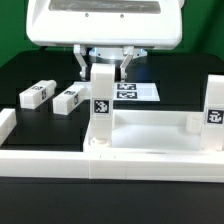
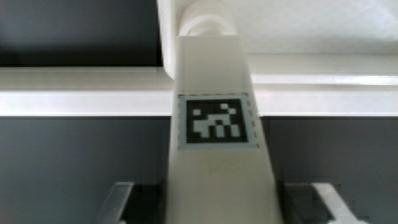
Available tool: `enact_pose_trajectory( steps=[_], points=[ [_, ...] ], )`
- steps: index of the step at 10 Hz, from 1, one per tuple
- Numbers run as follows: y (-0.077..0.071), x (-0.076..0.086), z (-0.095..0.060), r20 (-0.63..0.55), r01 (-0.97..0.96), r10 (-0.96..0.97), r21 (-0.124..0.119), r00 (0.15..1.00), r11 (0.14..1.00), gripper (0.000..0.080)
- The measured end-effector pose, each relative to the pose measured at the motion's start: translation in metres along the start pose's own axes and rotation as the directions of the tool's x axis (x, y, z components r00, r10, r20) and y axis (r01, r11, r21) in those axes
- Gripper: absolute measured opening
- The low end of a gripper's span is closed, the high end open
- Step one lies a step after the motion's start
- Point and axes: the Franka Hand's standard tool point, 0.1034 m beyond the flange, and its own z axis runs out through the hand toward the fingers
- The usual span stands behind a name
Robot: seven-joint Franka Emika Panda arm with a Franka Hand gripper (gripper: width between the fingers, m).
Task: Assemble desk
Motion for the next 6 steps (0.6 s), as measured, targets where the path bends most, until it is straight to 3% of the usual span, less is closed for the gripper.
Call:
enact_pose_trajectory(
  steps=[6],
  points=[
    [-0.0009,-0.0037,0.002,-0.109,0.015,-0.02,-0.042,0.994,0.999,0.029]
  ],
)
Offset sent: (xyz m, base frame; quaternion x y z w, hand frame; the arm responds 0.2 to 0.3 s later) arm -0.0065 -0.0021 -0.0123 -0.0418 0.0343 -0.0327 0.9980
